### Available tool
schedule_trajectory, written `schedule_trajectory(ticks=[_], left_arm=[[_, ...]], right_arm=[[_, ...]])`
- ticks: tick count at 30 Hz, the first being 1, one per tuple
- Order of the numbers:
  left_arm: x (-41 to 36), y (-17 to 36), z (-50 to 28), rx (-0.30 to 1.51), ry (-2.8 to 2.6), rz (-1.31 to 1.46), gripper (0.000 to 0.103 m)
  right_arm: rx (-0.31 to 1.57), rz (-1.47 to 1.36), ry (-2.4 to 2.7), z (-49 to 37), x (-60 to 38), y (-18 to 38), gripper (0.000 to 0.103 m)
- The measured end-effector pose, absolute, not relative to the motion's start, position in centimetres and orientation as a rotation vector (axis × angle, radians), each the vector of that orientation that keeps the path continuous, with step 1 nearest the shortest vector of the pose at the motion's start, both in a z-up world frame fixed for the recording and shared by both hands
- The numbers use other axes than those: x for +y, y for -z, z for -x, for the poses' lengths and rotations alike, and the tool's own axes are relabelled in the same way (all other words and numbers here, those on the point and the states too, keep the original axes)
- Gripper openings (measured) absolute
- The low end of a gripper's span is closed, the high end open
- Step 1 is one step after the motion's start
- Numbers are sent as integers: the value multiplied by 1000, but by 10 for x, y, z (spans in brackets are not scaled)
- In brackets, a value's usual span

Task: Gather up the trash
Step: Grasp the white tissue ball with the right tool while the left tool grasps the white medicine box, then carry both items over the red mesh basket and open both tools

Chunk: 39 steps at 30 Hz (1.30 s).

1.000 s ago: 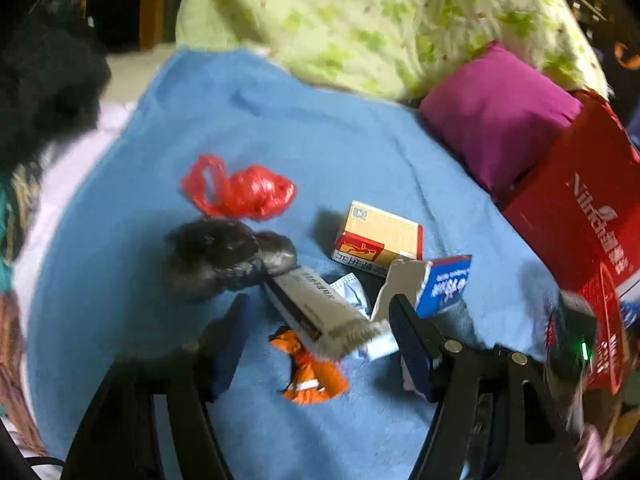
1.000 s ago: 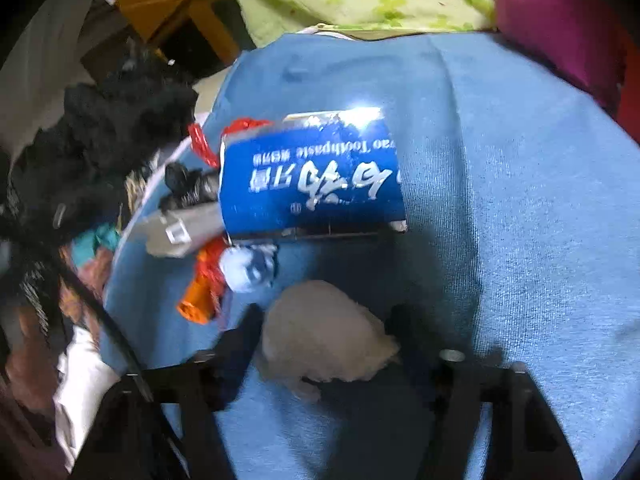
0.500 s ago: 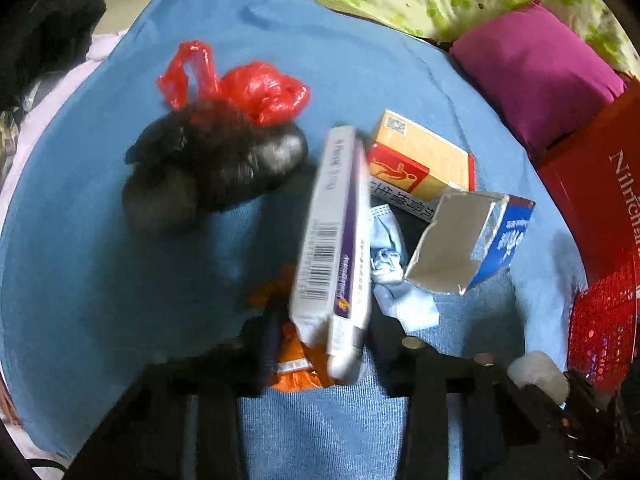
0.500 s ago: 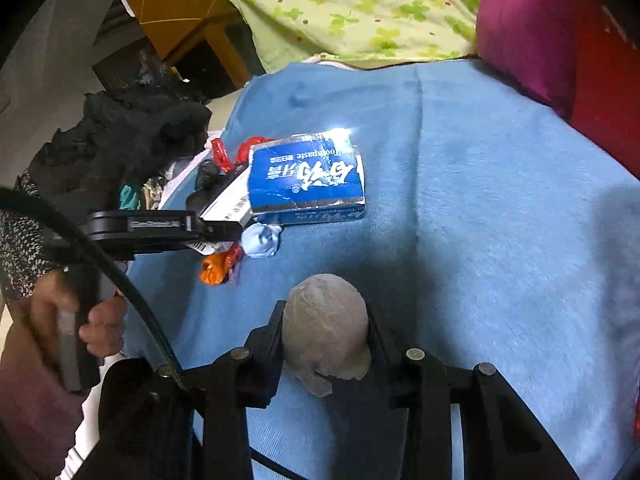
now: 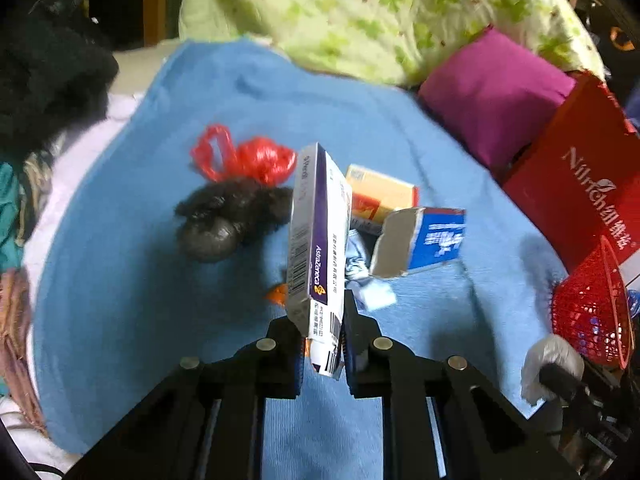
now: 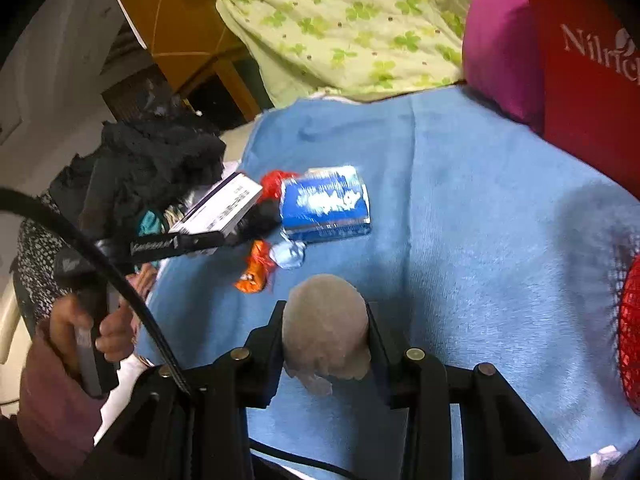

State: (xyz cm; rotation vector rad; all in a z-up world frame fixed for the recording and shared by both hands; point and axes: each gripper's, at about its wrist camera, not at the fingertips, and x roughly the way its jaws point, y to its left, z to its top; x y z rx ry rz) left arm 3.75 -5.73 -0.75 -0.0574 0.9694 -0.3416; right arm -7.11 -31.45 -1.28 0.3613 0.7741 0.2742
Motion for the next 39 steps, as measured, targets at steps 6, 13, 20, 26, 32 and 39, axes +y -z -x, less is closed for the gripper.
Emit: schedule_trajectory(ticks=[6,13,20,26,32,39], left_arm=[[-65,-34,-4,863,375,11,17],[-112,-76,25,771,499,-48,17],[-173,-98,55,716,655,-135,17],[-228,-112,75,691,769,-201,17],[-291,-114,90,690,874,-266,17],[-357,-101,101,723,964,-336,18]], right_arm=[[682,-385,-270,98,-329,-22,39],[563,-405,-219,135,-360,-65,39],[460,-430,-126,173,-407,-92,39],[380,-476,-20,209,-453,-105,39],[325,-558,91,234,-503,-104,39],[303,-657,190,253,-549,-89,40]])
